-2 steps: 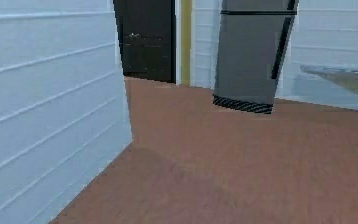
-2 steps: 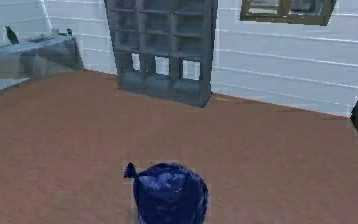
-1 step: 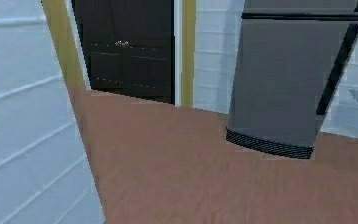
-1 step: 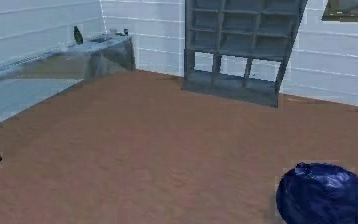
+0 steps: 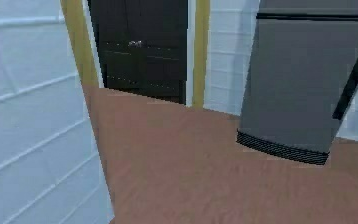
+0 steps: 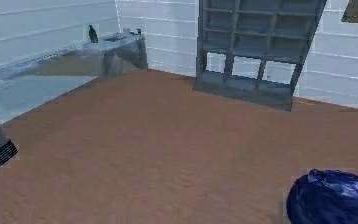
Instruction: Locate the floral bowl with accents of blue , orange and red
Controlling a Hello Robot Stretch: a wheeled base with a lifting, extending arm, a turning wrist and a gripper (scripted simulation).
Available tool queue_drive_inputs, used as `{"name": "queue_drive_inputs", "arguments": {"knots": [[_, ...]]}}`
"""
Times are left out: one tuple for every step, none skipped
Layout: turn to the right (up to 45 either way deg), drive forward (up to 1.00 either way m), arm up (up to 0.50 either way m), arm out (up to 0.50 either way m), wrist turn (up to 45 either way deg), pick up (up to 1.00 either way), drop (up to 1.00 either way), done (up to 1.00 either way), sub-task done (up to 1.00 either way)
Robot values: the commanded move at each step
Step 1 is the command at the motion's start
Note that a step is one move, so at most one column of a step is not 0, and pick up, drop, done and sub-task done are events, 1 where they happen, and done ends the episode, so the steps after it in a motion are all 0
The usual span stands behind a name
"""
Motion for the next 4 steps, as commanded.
{"name": "queue_drive_inputs", "arguments": {"knots": [[0.0,0.9,0.0,0.0,0.0,0.0,0.0,0.0,0.0],[-9.0,0.0,0.0,0.0,0.0,0.0,0.0,0.0,0.0],[0.0,0.45,0.0,0.0,0.0,0.0,0.0,0.0,0.0],[-45.0,0.0,0.0,0.0,0.0,0.0,0.0,0.0,0.0]]}}
